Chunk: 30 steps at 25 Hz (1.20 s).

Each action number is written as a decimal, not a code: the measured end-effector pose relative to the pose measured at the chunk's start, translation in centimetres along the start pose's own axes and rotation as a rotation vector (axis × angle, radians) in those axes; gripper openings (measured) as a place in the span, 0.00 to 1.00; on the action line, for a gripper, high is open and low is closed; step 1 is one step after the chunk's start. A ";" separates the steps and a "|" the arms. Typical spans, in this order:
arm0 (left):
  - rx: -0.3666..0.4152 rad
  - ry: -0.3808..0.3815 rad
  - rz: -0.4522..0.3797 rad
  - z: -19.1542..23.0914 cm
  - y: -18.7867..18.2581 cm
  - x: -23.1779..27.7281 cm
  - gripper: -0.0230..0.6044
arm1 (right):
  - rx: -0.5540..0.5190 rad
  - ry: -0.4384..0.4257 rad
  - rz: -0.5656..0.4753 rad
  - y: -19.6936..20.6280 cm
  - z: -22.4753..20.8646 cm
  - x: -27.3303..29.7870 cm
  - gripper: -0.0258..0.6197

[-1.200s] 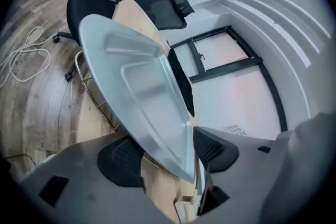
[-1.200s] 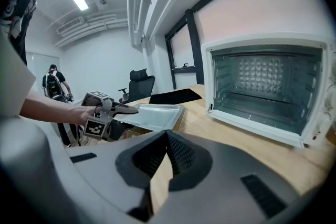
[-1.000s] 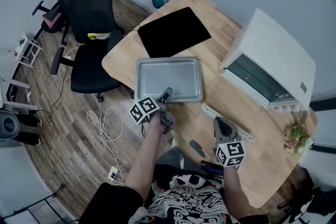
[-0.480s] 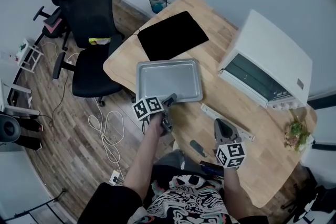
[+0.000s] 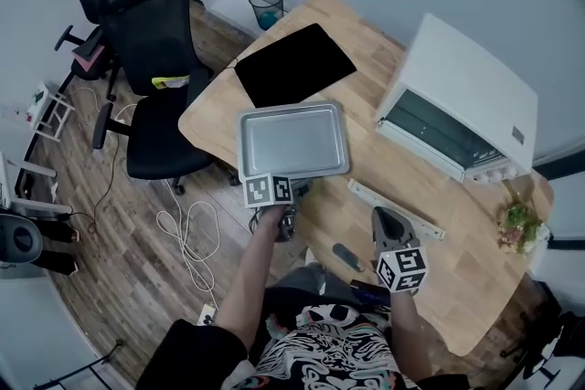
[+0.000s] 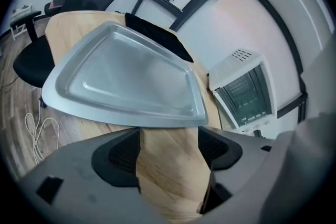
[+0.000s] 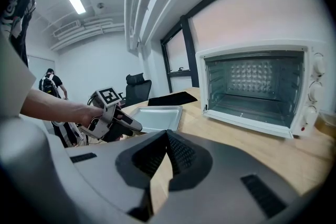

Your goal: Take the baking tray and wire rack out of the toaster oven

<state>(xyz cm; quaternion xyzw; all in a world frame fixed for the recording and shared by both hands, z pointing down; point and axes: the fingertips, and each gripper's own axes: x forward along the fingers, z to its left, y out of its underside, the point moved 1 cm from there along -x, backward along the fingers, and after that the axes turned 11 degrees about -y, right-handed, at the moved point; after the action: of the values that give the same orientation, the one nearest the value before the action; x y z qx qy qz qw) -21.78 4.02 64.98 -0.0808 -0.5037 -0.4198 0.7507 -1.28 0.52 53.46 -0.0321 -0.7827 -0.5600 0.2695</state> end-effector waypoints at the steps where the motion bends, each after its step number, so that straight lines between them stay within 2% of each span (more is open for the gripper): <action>1: 0.007 0.013 -0.002 -0.2 0.0 -0.1 0.55 | 0.000 0.005 -0.003 -0.1 -0.1 -0.1 0.04; 6: 0.028 0.080 -0.030 -1.3 0.3 -1.1 0.55 | -0.006 0.031 -0.028 -1.1 -0.1 -0.7 0.04; 10: 0.090 0.134 -0.073 -3.1 0.8 -2.0 0.55 | -0.015 0.063 -0.054 -1.8 -0.7 -1.3 0.04; 14: 0.204 0.153 -0.218 -5.8 -0.6 -3.7 0.54 | -0.009 0.099 -0.091 -2.6 -1.0 -2.2 0.04; 21: 0.376 0.297 -0.401 -14.0 -2.2 -7.8 0.53 | -0.016 0.181 -0.176 -4.6 -1.4 -5.1 0.04; 24: 0.417 0.340 -0.467 -16.7 -2.3 -9.2 0.45 | -0.029 0.223 -0.196 -5.2 -1.8 -6.7 0.04; 25: 0.430 0.345 -0.484 -17.4 -2.2 -9.6 0.38 | -0.034 0.239 -0.200 -5.4 -2.0 -7.2 0.04; 30: 0.523 0.351 -0.550 -20.4 -1.6 -10.8 0.27 | -0.043 0.313 -0.234 -6.2 -2.6 -9.7 0.04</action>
<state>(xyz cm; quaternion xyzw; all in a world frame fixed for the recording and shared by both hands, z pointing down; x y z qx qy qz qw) -10.37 -2.19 45.83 0.3229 -0.4606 -0.4698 0.6803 5.85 -1.70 44.26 0.1409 -0.7176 -0.6023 0.3201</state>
